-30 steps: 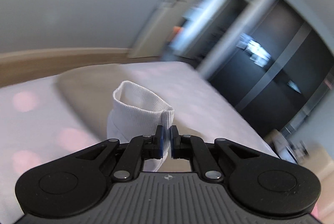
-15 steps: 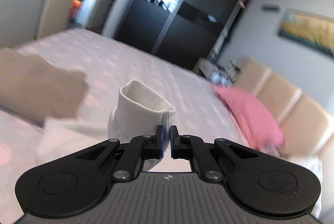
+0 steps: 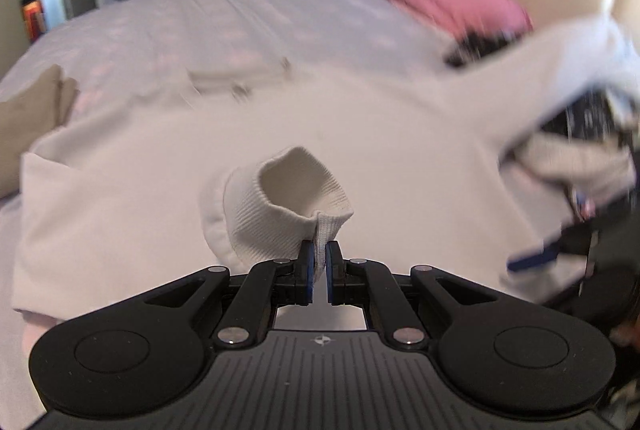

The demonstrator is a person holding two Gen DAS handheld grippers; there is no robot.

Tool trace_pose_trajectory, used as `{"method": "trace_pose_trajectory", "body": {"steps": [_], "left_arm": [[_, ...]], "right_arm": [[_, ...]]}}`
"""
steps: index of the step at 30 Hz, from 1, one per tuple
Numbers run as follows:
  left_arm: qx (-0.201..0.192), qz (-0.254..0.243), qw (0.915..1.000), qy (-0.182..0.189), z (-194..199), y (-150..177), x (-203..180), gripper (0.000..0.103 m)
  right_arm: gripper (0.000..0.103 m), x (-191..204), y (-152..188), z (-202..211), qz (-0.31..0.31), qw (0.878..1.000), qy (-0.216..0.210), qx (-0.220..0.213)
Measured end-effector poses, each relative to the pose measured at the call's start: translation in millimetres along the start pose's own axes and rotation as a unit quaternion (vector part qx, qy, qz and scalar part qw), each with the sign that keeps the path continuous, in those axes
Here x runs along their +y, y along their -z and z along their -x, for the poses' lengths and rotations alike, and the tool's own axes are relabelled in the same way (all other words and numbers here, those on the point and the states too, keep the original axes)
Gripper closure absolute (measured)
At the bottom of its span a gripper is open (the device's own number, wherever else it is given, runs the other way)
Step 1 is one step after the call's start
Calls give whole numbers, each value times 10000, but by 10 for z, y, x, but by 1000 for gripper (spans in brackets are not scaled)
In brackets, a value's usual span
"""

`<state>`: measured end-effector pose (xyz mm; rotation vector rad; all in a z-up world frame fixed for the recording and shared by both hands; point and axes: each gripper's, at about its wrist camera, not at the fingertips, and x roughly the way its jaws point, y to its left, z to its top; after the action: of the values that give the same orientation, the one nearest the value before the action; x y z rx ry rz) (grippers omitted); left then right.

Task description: Fold clothes

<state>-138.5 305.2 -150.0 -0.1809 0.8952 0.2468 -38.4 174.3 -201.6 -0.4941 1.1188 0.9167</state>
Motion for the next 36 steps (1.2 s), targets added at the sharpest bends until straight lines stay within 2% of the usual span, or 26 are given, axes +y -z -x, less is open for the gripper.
{"method": "trace_pose_trajectory", "body": {"steps": [5, 7, 10, 17, 26, 36], "left_arm": [[488, -177, 9979, 376, -160, 117, -97, 96], [517, -217, 9972, 501, -134, 108, -131, 93], [417, -412, 9973, 444, -31, 82, -176, 87], [483, -290, 9984, 105, 36, 53, -61, 86], [472, 389, 9976, -320, 140, 41, 402, 81], [327, 1004, 9912, -798, 254, 7, 919, 78]], "right_arm": [[27, 129, -75, -93, 42, 10000, 40, 27], [27, 178, -98, -122, 51, 10000, 61, 33], [27, 242, -106, -144, 38, 10000, 90, 6], [28, 34, 15, 26, -158, 9995, -127, -229], [28, -294, 197, 277, -440, 9963, -493, -540], [28, -275, 96, 312, -566, 9948, -504, -683]]}}
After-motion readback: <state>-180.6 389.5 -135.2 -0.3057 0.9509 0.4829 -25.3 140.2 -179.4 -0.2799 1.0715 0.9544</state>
